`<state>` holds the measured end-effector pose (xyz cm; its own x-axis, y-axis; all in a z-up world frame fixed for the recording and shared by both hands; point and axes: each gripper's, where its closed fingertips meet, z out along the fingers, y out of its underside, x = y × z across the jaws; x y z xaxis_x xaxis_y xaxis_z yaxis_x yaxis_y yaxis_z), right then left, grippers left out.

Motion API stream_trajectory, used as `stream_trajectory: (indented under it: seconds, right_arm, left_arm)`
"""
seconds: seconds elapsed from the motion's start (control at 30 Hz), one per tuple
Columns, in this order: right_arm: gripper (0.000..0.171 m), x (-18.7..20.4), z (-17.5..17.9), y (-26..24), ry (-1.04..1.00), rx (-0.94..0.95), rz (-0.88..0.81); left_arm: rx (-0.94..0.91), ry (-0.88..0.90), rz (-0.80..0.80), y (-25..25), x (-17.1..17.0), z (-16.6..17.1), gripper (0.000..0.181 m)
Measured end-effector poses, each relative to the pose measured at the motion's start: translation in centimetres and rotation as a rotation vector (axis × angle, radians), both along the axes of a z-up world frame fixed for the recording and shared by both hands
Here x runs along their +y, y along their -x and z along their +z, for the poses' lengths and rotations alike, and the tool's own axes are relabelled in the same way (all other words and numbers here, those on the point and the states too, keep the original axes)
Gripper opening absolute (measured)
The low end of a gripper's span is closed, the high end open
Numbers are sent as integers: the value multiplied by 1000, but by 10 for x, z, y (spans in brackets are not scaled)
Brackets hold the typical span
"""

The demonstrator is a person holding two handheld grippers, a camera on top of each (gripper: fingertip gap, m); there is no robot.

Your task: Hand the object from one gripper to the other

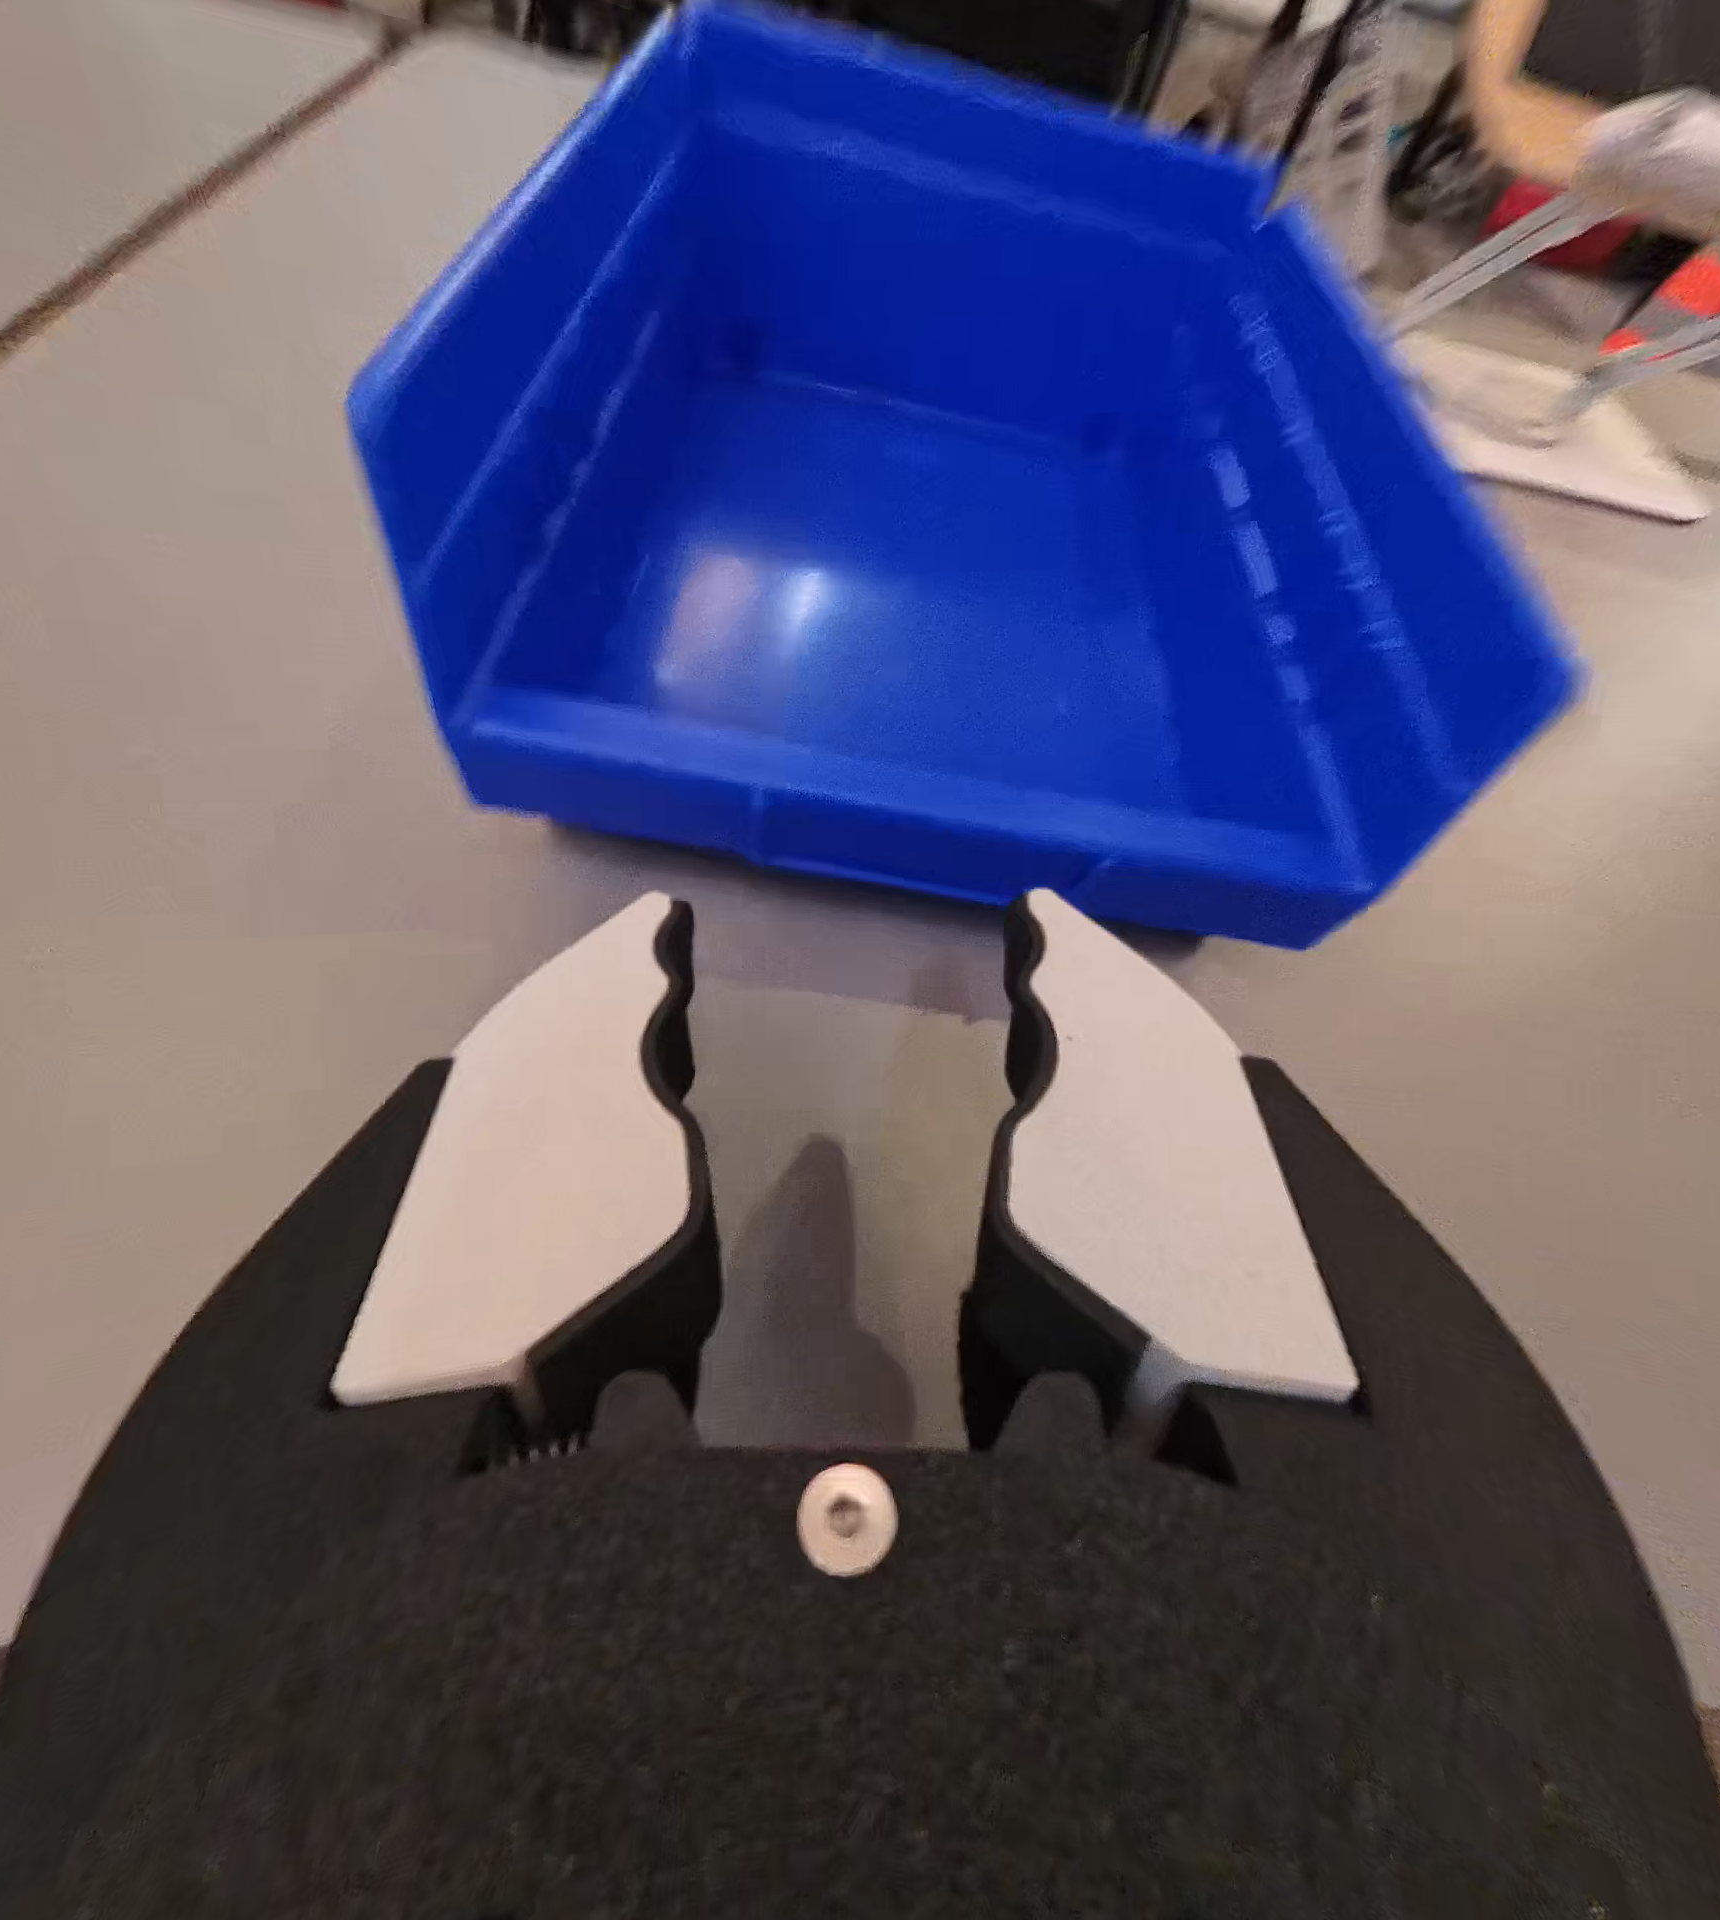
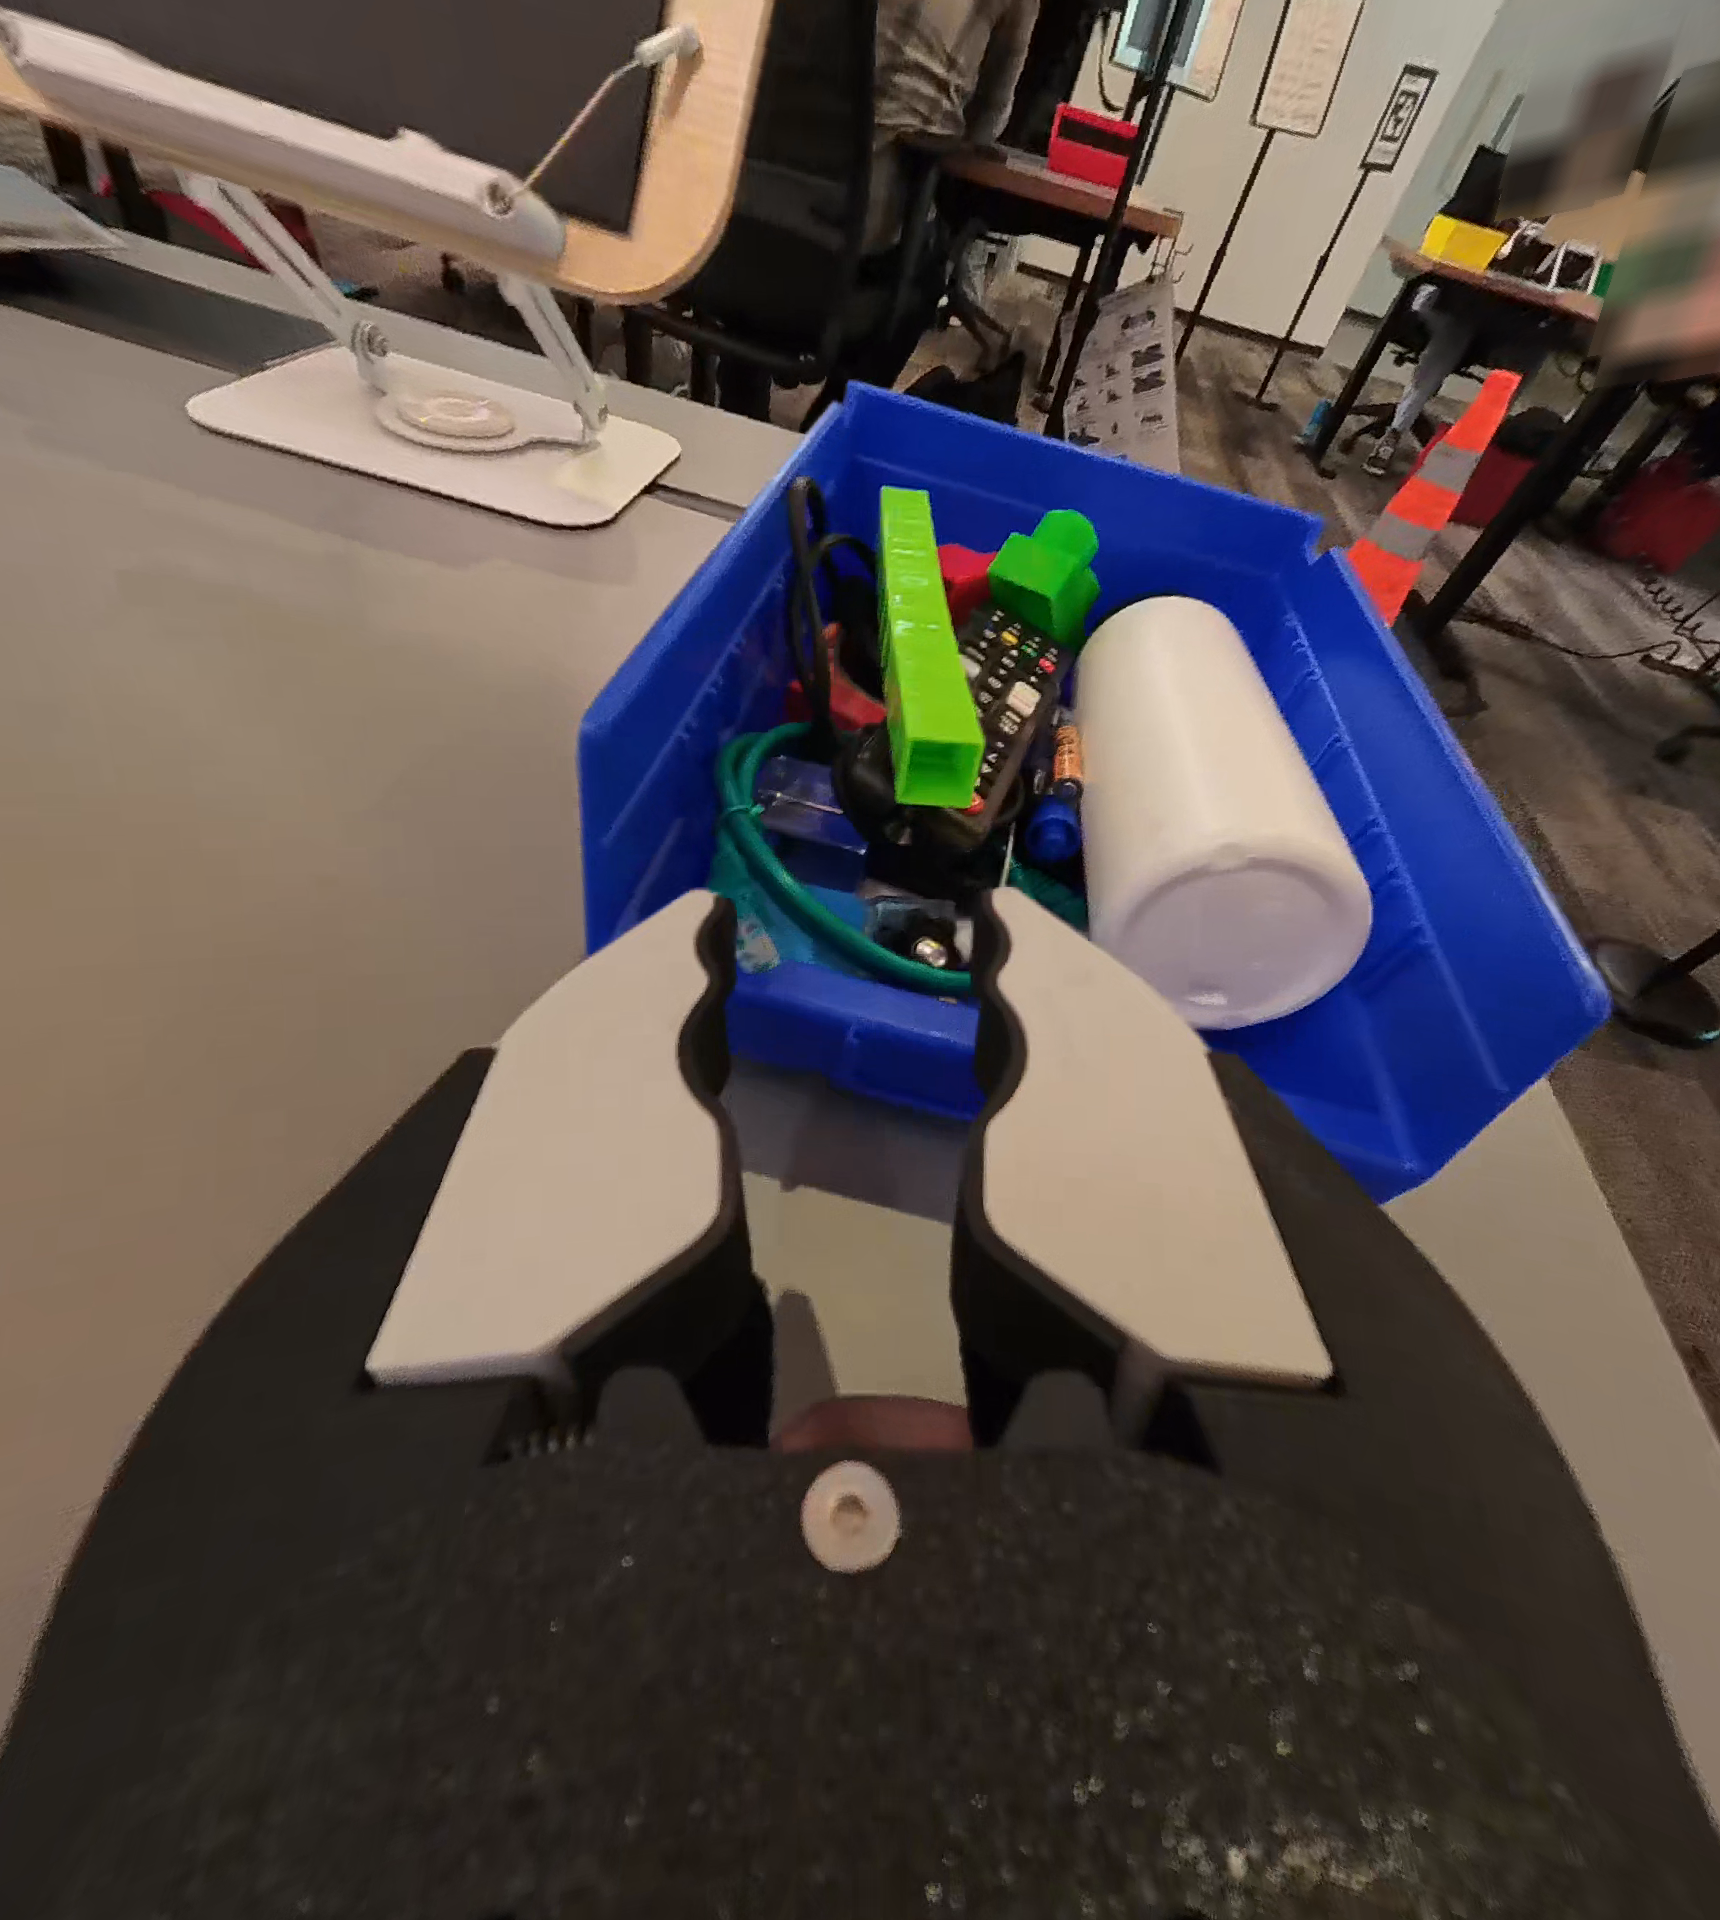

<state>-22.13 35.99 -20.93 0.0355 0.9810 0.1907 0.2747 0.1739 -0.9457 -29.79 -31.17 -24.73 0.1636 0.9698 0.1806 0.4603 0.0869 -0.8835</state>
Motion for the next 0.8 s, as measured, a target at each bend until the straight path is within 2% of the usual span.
stream_trajectory:
  seconds: [0.1, 0.23, 0.37, 0.8]
  right_arm:
    - [42, 6, 2, 5, 75, 37, -24]
    - [40, 11, -3, 11, 92, 35, -30]
    - [40, 20, -5, 13, 80, 27, -46]
    - [42, 19, -4, 18, 164, 48, 0]
  left_arm:
    - [-27, -161, -33, 4, 7, -1, 57]
    - [-55, -4, 10, 10, -5, -13, 56]
    - [-59, -11, 4, 14, -2, -14, 56]
    - [-59, 213, 54, 18, -12, -12, 58]
